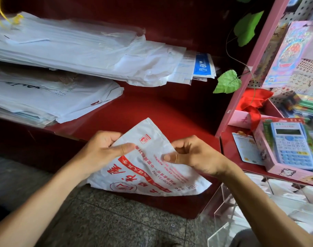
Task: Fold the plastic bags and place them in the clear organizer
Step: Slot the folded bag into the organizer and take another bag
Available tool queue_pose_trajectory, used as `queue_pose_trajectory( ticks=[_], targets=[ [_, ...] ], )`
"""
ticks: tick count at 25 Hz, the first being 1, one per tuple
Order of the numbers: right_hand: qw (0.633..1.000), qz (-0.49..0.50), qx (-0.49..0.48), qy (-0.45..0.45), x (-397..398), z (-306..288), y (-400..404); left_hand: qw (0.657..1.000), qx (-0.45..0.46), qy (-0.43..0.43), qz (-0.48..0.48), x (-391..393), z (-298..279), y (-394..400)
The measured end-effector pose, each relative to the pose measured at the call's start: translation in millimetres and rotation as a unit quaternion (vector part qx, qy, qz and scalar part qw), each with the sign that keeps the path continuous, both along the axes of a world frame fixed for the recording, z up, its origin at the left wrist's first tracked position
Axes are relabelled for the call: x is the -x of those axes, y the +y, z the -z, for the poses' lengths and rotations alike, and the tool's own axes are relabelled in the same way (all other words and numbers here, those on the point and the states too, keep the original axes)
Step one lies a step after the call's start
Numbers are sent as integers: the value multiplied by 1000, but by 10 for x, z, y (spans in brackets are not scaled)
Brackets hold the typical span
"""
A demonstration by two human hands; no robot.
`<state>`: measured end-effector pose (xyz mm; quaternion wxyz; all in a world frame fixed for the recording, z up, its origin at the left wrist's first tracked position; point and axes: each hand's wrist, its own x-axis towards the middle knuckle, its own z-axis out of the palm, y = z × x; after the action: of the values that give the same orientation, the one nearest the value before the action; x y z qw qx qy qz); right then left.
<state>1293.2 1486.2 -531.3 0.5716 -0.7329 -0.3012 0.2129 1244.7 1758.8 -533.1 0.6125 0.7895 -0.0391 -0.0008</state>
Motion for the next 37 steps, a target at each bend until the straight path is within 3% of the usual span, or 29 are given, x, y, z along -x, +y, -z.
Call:
queue_pose_trajectory(
  ticks=[2, 5, 8, 13, 18, 21, 23, 25, 27, 29, 31, 34, 37],
  targets=[
    [998, -2, 51, -20, -59, 36, -69, 1000, 11, -9, -22, 1, -4, 39],
    [998, 7, 49, 48, -89, -8, -183, 994, 62, -33, -79, -21, -4, 112],
    [994, 51, 88, 29, -91, -41, -265, 987, 87, -49, -122, -87, 23, 141],
    [963, 119, 217, -104, -124, -57, -326, 996, -29, -75, -32, -80, 85, 84],
    [997, -34, 69, 15, -35, -50, 72, 971, -184, -113, 98, -28, 111, -246],
    [994, 22, 6, 104, -77, -23, 84, 970, -200, -66, 118, -63, 88, -180],
    [975, 113, -57, 181, -158, 17, -28, 970, -225, -57, 77, -82, 79, -62],
    [941, 209, -111, 244, -279, 70, -179, 975, -210, -72, -25, -117, 72, 88],
    [884, 312, -194, 291, -417, 122, -302, 977, -115, -82, -159, -154, 47, 223],
    [807, 414, -273, 320, -511, 190, -425, 956, -30, -95, -275, -187, 51, 329],
    [772, 479, -286, 305, -537, 239, -560, 948, -21, -71, -308, -192, 102, 359],
    [765, 493, -284, 302, -486, 262, -616, 974, -119, 98, -167, -145, 191, 221],
    [756, 502, -275, 317, -474, 273, -593, 944, -187, 268, 42, -23, 368, -89]
  ],
)
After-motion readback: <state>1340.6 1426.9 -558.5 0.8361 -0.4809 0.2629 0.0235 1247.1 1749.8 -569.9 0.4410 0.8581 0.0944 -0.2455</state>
